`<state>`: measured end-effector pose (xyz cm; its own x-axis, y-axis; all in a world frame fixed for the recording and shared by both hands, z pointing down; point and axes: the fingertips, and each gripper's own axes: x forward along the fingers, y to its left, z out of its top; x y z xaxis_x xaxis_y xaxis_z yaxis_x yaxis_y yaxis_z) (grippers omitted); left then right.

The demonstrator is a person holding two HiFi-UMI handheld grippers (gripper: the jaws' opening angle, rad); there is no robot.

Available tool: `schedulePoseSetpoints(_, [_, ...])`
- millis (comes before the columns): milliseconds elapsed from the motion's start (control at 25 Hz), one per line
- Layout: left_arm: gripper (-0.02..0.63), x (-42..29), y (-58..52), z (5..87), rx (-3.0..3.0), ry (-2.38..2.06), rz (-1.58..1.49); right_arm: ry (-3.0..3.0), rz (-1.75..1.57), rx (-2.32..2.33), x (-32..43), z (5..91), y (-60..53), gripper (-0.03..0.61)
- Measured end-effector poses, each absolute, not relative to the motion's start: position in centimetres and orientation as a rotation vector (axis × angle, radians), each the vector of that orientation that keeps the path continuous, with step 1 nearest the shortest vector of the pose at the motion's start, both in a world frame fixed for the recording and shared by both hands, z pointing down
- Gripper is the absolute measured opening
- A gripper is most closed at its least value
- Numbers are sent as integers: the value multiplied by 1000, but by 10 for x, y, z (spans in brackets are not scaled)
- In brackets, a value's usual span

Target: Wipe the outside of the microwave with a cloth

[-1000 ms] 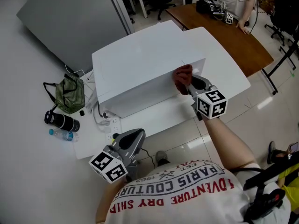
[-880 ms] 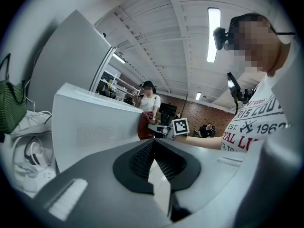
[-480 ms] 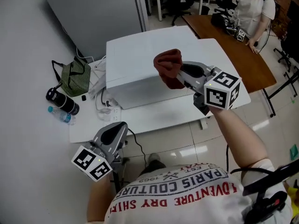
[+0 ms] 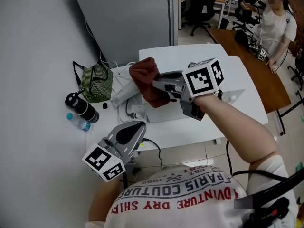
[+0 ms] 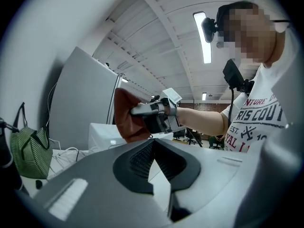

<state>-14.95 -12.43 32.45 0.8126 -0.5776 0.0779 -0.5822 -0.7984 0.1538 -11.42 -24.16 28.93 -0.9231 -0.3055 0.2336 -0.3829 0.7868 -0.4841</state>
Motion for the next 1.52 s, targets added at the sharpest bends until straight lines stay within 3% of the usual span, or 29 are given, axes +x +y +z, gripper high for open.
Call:
schedulePoseSetpoints(280, [6,-171,-144,323,2835,-902,-18,-2530,913,480,-144,336,-268,39])
schedulePoseSetpoints(680, [6,-142,-163,310,2857,-844,-72,-2280,885,499,-99,373,-289,40])
schedulePoseSetpoints(1520, [6,7,-197,295,2918,-624,-37,-2125,1103,729,198,375,-312,40])
